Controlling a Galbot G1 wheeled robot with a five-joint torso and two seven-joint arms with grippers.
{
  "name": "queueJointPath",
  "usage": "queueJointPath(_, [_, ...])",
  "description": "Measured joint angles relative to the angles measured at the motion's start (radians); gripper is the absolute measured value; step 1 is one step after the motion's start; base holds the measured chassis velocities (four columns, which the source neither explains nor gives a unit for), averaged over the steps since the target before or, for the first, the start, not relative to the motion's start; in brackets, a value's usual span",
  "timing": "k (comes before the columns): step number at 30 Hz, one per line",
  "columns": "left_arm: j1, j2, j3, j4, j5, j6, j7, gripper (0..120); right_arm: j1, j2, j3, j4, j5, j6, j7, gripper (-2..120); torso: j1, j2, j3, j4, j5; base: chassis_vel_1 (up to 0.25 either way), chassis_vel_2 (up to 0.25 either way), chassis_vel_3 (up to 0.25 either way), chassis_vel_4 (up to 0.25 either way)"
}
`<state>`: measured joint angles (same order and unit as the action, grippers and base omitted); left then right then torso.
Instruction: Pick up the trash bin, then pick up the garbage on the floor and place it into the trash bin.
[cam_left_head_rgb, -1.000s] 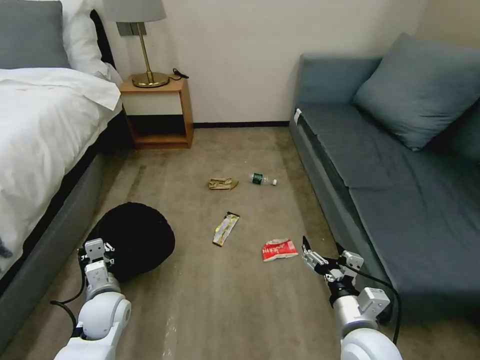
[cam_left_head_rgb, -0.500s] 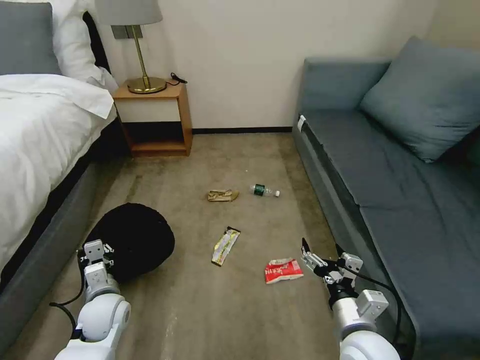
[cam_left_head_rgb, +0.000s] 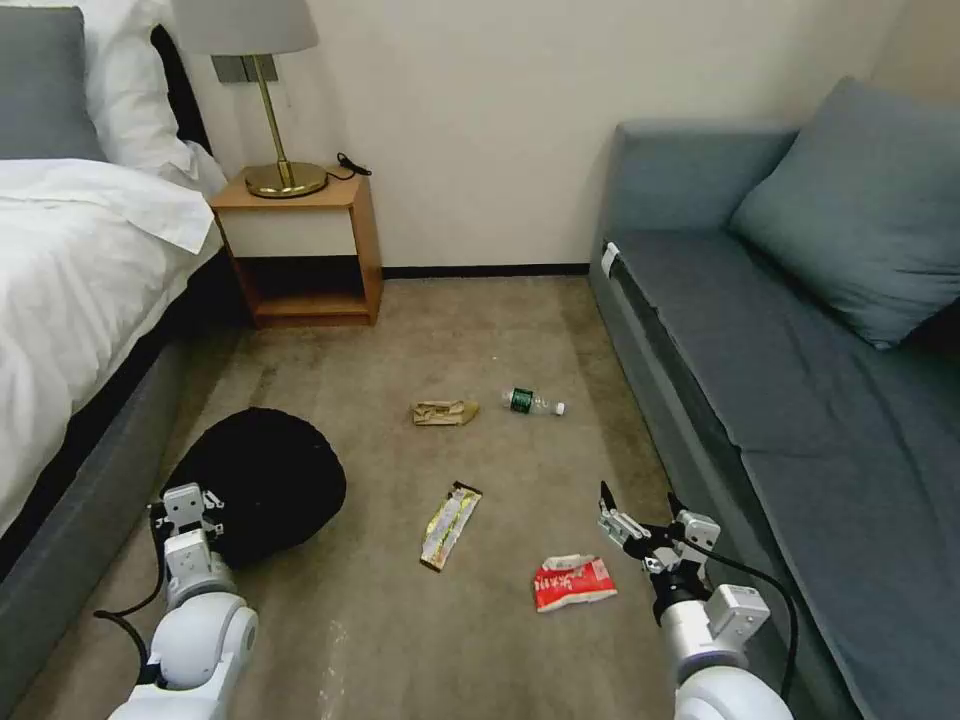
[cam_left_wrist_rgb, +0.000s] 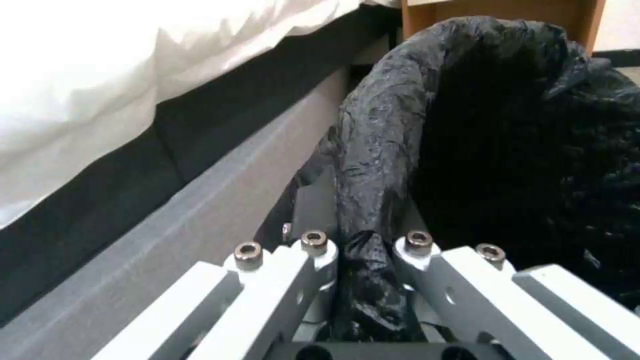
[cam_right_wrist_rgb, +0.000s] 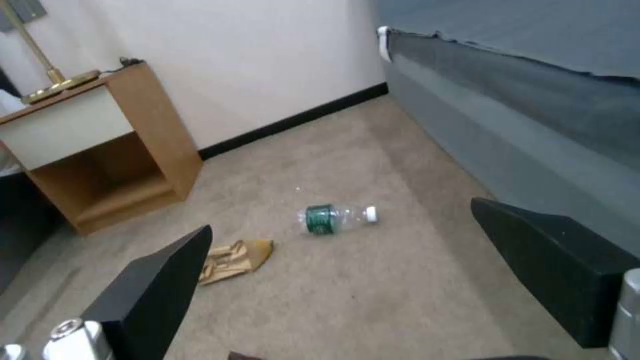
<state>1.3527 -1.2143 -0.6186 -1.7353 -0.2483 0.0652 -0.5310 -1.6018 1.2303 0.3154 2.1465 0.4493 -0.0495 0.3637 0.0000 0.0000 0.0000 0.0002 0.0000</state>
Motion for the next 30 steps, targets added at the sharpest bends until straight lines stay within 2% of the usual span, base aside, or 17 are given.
queueJointPath(5, [-0.001, -0.003, 0.000, -0.005, 0.000, -0.002, 0.000, 4, 0.015, -0.006, -0.019, -0.005, 0.002, -0.035, 0.003, 100, 0.000, 0.000, 0.000, -0.0003, -0.0001, -0.095, 0.091, 0.068, -0.094])
queueJointPath(8, [0.004, -0.003, 0.001, -0.006, 0.000, -0.027, 0.013, 4, 0.034, -0.017, -0.029, -0.016, 0.001, -0.070, 0.007, 100, 0.000, 0.000, 0.000, -0.0003, -0.0001, 0.000, 0.000, 0.000, 0.000])
queueJointPath(11, [0.028, 0.001, -0.007, -0.013, 0.001, -0.060, 0.047, 4, 0.094, -0.046, -0.059, -0.048, 0.013, -0.149, 0.032, 100, 0.000, 0.000, 0.000, -0.0003, 0.0000, 0.000, 0.000, 0.000, 0.000])
queueJointPath(15, [0.051, 0.003, -0.022, -0.023, 0.002, -0.067, 0.062, 4, 0.167, -0.080, -0.098, -0.092, 0.029, -0.212, 0.047, 100, 0.000, 0.000, 0.000, -0.0005, -0.0002, 0.000, 0.000, 0.000, 0.000])
queueJointPath(16, [0.074, 0.004, -0.036, -0.036, 0.003, -0.071, 0.073, 4, 0.237, -0.110, -0.137, -0.138, 0.046, -0.247, 0.055, 100, 0.000, 0.000, 0.000, -0.0002, 0.0004, 0.000, 0.000, 0.000, 0.000])
queueJointPath(19, [0.098, 0.006, -0.049, -0.044, 0.004, -0.087, 0.092, 4, 0.317, -0.140, -0.186, -0.189, 0.069, -0.271, 0.060, 100, 0.000, 0.000, 0.000, 0.0000, 0.0002, 0.000, 0.000, 0.000, 0.000])
queueJointPath(21, [0.126, 0.013, -0.063, -0.044, 0.006, -0.139, 0.137, 4, 0.420, -0.173, -0.263, -0.253, 0.103, -0.289, 0.060, 100, 0.000, 0.000, 0.000, 0.0001, -0.0001, 0.000, 0.000, 0.000, 0.000])
queueJointPath(22, [0.126, 0.013, -0.063, -0.044, 0.006, -0.139, 0.137, 4, 0.420, -0.173, -0.263, -0.253, 0.103, -0.289, 0.060, 100, 0.000, 0.000, 0.000, 0.0001, -0.0001, 0.000, 0.000, 0.000, 0.000])
queueJointPath(23, [0.141, 0.018, -0.073, -0.040, 0.016, -0.165, 0.160, 4, 0.478, -0.183, -0.307, -0.291, 0.125, -0.294, 0.058, 100, 0.000, 0.000, 0.000, -0.0004, -0.0001, 0.000, 0.000, 0.000, 0.000])
queueJointPath(26, [0.163, 0.022, -0.090, -0.036, 0.027, -0.200, 0.190, 4, 0.593, -0.189, -0.396, -0.370, 0.181, -0.302, 0.053, 100, 0.000, 0.000, 0.000, -0.0003, -0.0002, 0.000, 0.000, 0.000, 0.000])
queueJointPath(27, [0.175, 0.022, -0.104, -0.037, 0.033, -0.213, 0.199, 4, 0.680, -0.181, -0.453, -0.439, 0.221, -0.311, 0.039, 100, 0.000, 0.000, 0.000, -0.0002, -0.0002, 0.000, 0.000, 0.000, 0.000])
queueJointPath(28, [0.175, 0.022, -0.104, -0.037, 0.033, -0.213, 0.199, 4, 0.680, -0.181, -0.453, -0.439, 0.221, -0.311, 0.039, 100, 0.000, 0.000, 0.000, -0.0002, -0.0002, 0.000, 0.000, 0.000, 0.000])
queueJointPath(30, [0.196, 0.017, -0.130, -0.047, 0.041, -0.220, 0.202, 4, 0.797, -0.156, -0.534, -0.559, 0.287, -0.331, 0.021, 100, 0.000, 0.000, 0.000, 0.0001, -0.0001, 0.000, 0.000, 0.000, 0.000])
